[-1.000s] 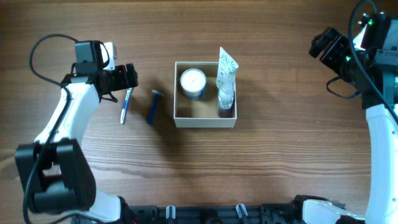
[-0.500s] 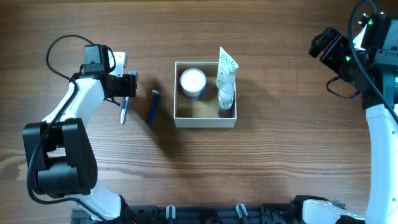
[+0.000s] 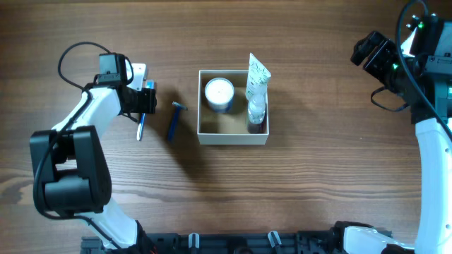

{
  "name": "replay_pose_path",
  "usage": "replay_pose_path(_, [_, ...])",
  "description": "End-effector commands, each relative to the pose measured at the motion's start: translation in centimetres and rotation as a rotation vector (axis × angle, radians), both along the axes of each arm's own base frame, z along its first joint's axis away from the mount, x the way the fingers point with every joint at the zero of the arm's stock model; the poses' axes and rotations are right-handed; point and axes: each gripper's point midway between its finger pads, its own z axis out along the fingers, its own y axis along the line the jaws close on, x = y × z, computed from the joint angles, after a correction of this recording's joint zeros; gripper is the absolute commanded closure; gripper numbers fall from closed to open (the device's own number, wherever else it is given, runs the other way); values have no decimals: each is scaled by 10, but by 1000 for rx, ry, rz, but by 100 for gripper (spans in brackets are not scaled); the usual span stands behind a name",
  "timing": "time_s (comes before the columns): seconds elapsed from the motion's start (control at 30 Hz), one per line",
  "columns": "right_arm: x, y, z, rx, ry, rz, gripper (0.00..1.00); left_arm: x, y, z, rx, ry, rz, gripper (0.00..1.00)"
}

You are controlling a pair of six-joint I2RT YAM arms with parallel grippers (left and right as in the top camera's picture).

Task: Pack container
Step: 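Reach the left gripper to the blue toothbrush and grasp it, then carry the toothbrush with the left gripper into the box and release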

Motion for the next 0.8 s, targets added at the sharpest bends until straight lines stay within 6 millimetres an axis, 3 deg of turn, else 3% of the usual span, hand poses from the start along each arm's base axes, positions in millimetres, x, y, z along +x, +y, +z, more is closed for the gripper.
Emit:
replay_pose_path(0.0, [2, 2, -2, 16, 5, 5, 0, 0, -1, -11, 11, 26, -24, 37])
replay_pose_path(0.1, [2, 2, -2, 16, 5, 5, 0, -3, -1, -15, 10, 41, -24, 45])
replay_pose_path(0.33, [2, 2, -2, 16, 5, 4, 0, -7, -2, -18, 11, 62, -26, 82])
replay_pose_path(0.5, [2, 2, -2, 16, 5, 5, 0, -11, -4, -19, 18, 79, -25, 96])
replay_pose_path(0.67, [2, 2, -2, 16, 5, 5, 0, -15, -11, -17, 35, 94, -34, 96])
replay_pose_path(0.77, [2, 2, -2, 16, 5, 5, 0, -12, -17, -3, 44, 76, 12, 96])
